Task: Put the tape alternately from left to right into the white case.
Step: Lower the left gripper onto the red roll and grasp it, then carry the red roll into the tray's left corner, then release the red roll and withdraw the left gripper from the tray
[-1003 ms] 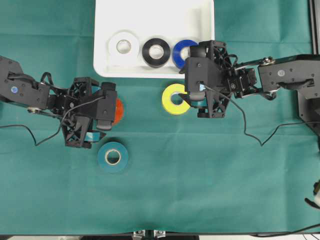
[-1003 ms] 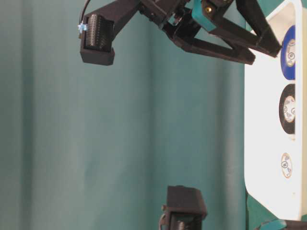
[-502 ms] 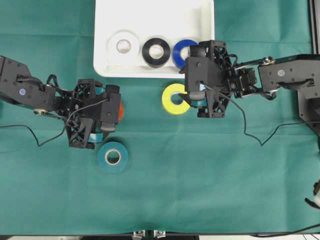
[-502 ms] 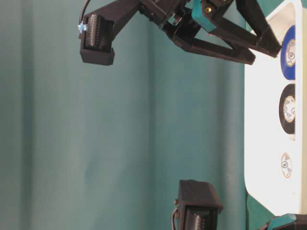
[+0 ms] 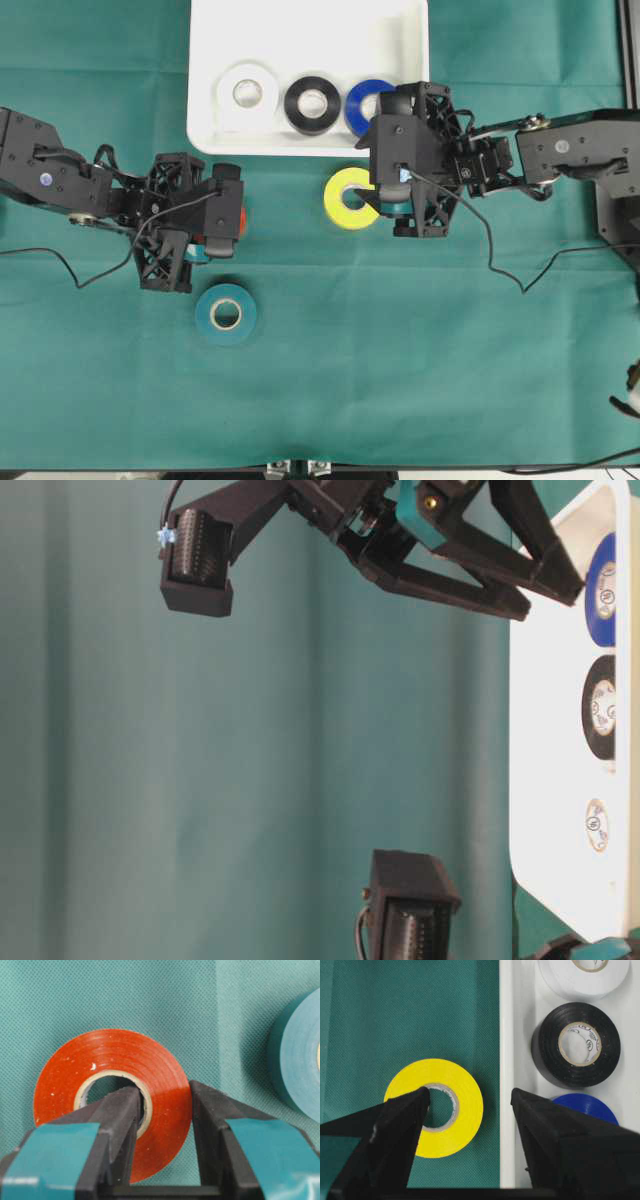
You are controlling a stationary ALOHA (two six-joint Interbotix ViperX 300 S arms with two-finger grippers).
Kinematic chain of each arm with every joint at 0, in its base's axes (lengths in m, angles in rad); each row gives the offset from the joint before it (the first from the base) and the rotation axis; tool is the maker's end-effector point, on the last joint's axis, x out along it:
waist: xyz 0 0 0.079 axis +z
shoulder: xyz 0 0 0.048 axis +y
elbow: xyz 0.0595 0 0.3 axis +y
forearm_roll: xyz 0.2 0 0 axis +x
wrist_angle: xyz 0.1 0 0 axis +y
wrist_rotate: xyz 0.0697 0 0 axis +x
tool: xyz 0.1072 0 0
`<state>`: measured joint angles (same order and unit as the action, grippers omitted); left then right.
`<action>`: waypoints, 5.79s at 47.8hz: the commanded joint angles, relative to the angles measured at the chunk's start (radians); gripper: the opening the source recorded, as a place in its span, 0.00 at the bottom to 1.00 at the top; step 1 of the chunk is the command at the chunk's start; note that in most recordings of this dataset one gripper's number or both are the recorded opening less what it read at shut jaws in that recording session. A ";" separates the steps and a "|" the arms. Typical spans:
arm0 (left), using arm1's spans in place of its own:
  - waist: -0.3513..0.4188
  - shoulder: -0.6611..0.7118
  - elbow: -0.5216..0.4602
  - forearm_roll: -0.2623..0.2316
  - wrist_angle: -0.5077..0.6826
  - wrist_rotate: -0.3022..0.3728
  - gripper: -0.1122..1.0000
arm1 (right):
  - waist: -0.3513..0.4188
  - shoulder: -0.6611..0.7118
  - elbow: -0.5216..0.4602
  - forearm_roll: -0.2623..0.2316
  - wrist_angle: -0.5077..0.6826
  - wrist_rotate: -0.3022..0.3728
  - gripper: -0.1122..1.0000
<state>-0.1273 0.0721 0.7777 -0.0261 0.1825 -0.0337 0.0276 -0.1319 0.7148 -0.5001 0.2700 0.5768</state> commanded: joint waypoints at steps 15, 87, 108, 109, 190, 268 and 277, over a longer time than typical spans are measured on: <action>0.003 -0.074 -0.003 0.002 0.006 0.000 0.08 | 0.003 -0.005 -0.009 0.000 -0.008 0.000 0.75; 0.345 -0.173 -0.034 0.003 -0.023 0.091 0.08 | 0.029 -0.005 0.005 0.002 -0.034 0.015 0.75; 0.495 -0.051 -0.130 0.003 -0.040 0.227 0.08 | 0.031 -0.003 0.015 0.002 -0.058 0.049 0.75; 0.497 -0.046 -0.135 0.003 -0.040 0.229 0.08 | 0.031 -0.002 0.015 0.000 -0.058 0.049 0.75; 0.420 -0.123 -0.046 0.002 -0.069 0.298 0.92 | 0.031 0.008 0.020 0.000 -0.074 0.049 0.75; 0.046 -0.244 0.087 -0.002 -0.066 0.083 0.92 | 0.149 0.021 0.026 0.015 -0.080 0.106 0.75; 0.046 -0.244 0.087 0.000 -0.066 0.081 0.92 | 0.150 0.061 0.012 0.012 -0.080 0.109 0.75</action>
<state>-0.0782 -0.1549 0.8744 -0.0261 0.1212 0.0491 0.1749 -0.0736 0.7486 -0.4863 0.1979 0.6842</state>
